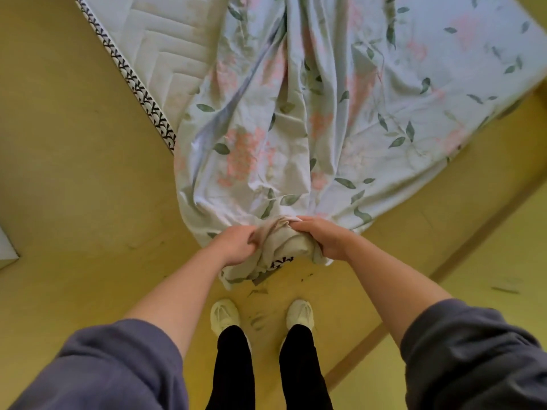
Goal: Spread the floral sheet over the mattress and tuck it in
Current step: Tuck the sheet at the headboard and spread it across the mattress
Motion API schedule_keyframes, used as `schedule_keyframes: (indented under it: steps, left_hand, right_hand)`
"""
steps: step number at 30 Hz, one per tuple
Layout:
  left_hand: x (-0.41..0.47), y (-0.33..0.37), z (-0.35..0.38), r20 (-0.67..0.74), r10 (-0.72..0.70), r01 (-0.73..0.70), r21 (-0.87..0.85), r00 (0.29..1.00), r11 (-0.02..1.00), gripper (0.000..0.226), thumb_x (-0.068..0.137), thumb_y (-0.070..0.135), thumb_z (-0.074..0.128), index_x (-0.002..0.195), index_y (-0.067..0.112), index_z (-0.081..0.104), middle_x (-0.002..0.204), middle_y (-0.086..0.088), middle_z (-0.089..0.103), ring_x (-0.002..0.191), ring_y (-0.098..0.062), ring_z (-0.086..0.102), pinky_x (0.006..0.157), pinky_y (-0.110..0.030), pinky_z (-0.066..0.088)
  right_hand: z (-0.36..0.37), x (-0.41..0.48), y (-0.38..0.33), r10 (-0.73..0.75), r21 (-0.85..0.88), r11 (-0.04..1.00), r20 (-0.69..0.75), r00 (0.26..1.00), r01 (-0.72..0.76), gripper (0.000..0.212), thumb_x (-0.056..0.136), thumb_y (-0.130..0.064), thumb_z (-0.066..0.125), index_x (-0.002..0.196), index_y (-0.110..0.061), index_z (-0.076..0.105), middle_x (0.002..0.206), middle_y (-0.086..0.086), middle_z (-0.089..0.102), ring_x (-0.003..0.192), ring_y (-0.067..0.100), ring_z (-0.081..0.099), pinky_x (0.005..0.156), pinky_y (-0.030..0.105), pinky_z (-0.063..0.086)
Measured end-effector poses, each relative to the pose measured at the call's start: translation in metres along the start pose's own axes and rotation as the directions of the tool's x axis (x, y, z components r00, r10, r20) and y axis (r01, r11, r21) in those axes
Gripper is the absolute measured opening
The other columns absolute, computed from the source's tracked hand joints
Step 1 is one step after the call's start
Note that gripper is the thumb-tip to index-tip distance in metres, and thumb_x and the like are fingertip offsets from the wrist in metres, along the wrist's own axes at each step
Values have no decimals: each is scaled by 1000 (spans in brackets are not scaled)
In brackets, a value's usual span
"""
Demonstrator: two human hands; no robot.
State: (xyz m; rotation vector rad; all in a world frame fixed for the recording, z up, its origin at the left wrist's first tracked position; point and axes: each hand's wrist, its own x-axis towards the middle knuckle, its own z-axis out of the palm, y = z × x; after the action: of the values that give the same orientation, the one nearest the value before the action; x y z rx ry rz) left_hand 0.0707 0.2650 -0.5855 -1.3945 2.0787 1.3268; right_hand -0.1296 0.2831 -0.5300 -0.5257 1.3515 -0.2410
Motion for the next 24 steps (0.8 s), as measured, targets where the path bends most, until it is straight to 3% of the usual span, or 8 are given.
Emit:
schedule_keyframes:
  steps: [2, 3, 5, 6, 10, 14, 21, 24]
  left_hand:
    - [-5, -5, 3, 315, -13, -50, 189, 949, 981, 19, 92, 20, 44, 106, 12, 56, 110, -10, 59, 93, -26, 53, 74, -29, 37]
    - [-10, -10, 8, 443, -66, -75, 293, 894, 953, 24, 92, 17, 43, 108, 7, 56, 108, -12, 58, 90, -25, 51, 74, -30, 37]
    - [-18, -26, 22, 544, -154, -107, 418, 824, 902, 29, 91, 12, 40, 111, 3, 59, 107, -12, 59, 85, -23, 49, 73, -32, 38]
    - [-18, -33, 26, 546, -167, -103, 429, 821, 897, 31, 91, 12, 40, 114, 5, 60, 112, -11, 61, 87, -23, 51, 75, -32, 40]
    - [-17, -47, 20, 418, -174, 5, 375, 892, 927, 32, 94, 23, 42, 121, 15, 56, 126, -5, 57, 108, -25, 56, 88, -34, 45]
    - [-11, -60, -2, 207, -236, 167, 301, 949, 939, 26, 94, 25, 40, 115, 20, 56, 119, -3, 58, 101, -22, 55, 82, -33, 47]
    - [1, -55, -59, 234, -279, 187, 352, 931, 917, 28, 94, 24, 41, 116, 17, 56, 122, -5, 57, 108, -23, 54, 91, -35, 46]
    - [21, -52, -93, 129, -268, 223, 288, 955, 931, 24, 93, 24, 41, 109, 17, 57, 115, -5, 60, 102, -23, 56, 89, -36, 48]
  right_hand:
    - [0, -1, 7, 106, -503, 861, 37, 994, -73, 24, 99, -26, 46, 112, -11, 60, 106, 8, 64, 91, 21, 60, 81, 32, 50]
    - [3, 1, 17, 203, -766, 637, 60, 977, -86, 28, 99, -30, 45, 109, -9, 61, 102, 8, 60, 89, 21, 55, 81, 31, 44]
    - [16, 7, 44, 373, -973, 225, 32, 927, -57, 30, 99, -32, 41, 93, -10, 60, 88, 4, 50, 77, 19, 46, 79, 31, 35]
    - [22, 11, 53, 394, -987, 150, 1, 919, -64, 29, 100, -29, 40, 91, -10, 59, 87, 3, 49, 76, 19, 46, 81, 32, 35]
    - [28, 23, 63, 205, -905, 403, -56, 977, -136, 37, 98, -24, 41, 131, -14, 54, 135, 6, 53, 122, 26, 50, 103, 38, 40]
    - [17, 34, 46, 81, -823, 541, -154, 985, -173, 38, 98, -22, 40, 134, -20, 50, 140, 5, 49, 121, 25, 51, 99, 34, 44]
    - [4, 41, -5, 46, -851, 507, -129, 991, -135, 40, 98, -18, 39, 137, -17, 48, 140, 5, 48, 124, 26, 48, 98, 33, 41]
    - [-1, 52, -37, 2, -853, 509, -134, 991, -116, 38, 98, -16, 39, 134, -13, 50, 131, 8, 54, 114, 27, 54, 90, 33, 45]
